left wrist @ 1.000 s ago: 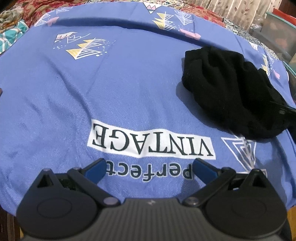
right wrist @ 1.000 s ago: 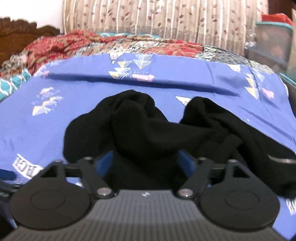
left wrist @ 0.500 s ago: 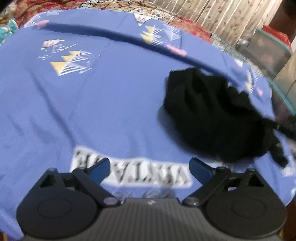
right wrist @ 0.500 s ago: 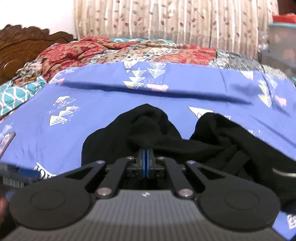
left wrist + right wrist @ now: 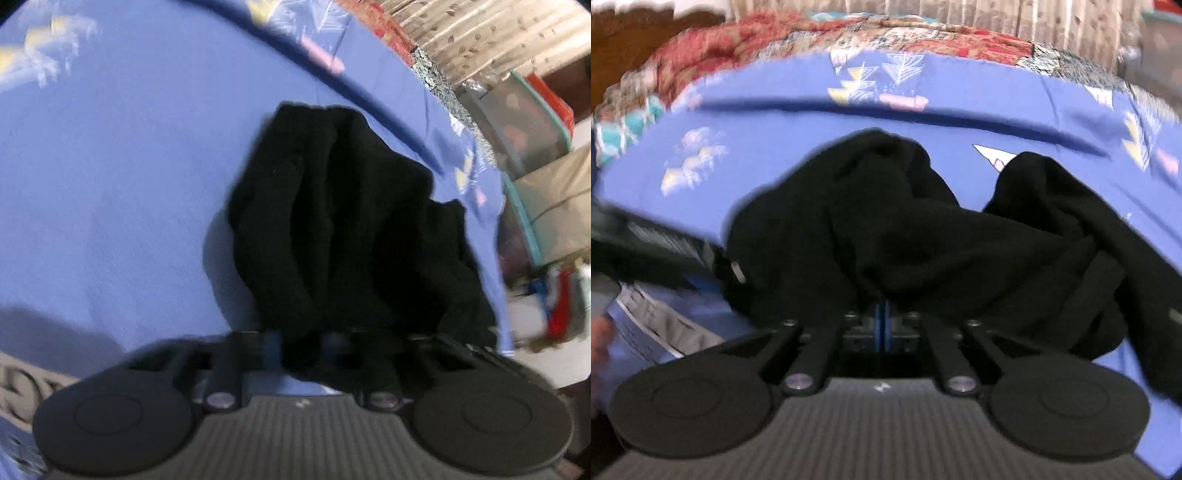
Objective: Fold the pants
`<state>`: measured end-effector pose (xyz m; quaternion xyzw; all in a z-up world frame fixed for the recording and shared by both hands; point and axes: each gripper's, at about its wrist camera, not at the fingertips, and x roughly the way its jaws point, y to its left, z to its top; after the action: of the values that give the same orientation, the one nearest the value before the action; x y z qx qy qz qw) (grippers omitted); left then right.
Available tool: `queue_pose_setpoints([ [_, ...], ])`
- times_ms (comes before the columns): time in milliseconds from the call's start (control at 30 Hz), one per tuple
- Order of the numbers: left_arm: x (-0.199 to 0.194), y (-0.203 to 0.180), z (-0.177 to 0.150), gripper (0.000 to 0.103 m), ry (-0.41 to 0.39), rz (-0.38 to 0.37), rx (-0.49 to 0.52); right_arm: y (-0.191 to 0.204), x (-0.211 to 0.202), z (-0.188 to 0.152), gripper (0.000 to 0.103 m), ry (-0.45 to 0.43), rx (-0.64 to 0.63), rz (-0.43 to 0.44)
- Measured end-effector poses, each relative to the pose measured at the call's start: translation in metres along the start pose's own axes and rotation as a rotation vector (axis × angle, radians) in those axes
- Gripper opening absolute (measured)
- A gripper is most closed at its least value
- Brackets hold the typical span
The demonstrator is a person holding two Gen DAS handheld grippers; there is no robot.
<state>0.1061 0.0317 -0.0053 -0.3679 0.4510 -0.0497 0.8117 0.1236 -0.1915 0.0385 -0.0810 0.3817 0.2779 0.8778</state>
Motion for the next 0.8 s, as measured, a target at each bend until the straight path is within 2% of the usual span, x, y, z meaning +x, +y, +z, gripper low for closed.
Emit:
queue_pose_setpoints([
  [100, -0.025, -0.004, -0.003, 0.011, -0.067, -0.045, 0.027, 0.011, -0.030, 0.005, 0.005, -0.077, 0.014, 0.065],
  [233, -0.088, 0.001, -0.005, 0.010, -0.207, -0.166, 0.010, 0.024, -0.062, 0.019, 0.005, -0.138, 0.051, 0.145],
  [300, -0.124, 0.008, -0.012, 0.010, -0.283, -0.211, 0.009, 0.026, -0.075, 0.024, 0.005, -0.164, 0.111, 0.225],
  [367, -0.151, 0.016, -0.018, 0.011, -0.327, -0.226, 0.010, 0.030, -0.083, 0.025, 0.005, -0.171, 0.158, 0.310],
  [433, -0.166, 0.029, -0.032, 0.011, -0.342, -0.196, 0.010, 0.040, -0.080, 0.023, 0.005, -0.136, 0.176, 0.377],
  [500, -0.168, 0.044, -0.047, 0.011, -0.326, -0.143, 0.001, 0.054, -0.073, 0.013, 0.005, -0.084, 0.150, 0.419],
  [667, -0.140, 0.082, -0.083, 0.011, -0.197, -0.016, -0.080, 0.088, -0.028, -0.029, 0.005, 0.156, 0.051, 0.324],
  [733, -0.129, 0.087, -0.090, 0.013, -0.164, 0.016, -0.088, 0.093, -0.013, -0.040, 0.006, 0.244, 0.034, 0.297],
  [800, -0.125, 0.086, -0.091, 0.017, -0.145, 0.021, -0.086, 0.092, -0.009, -0.042, 0.008, 0.285, 0.053, 0.303],
])
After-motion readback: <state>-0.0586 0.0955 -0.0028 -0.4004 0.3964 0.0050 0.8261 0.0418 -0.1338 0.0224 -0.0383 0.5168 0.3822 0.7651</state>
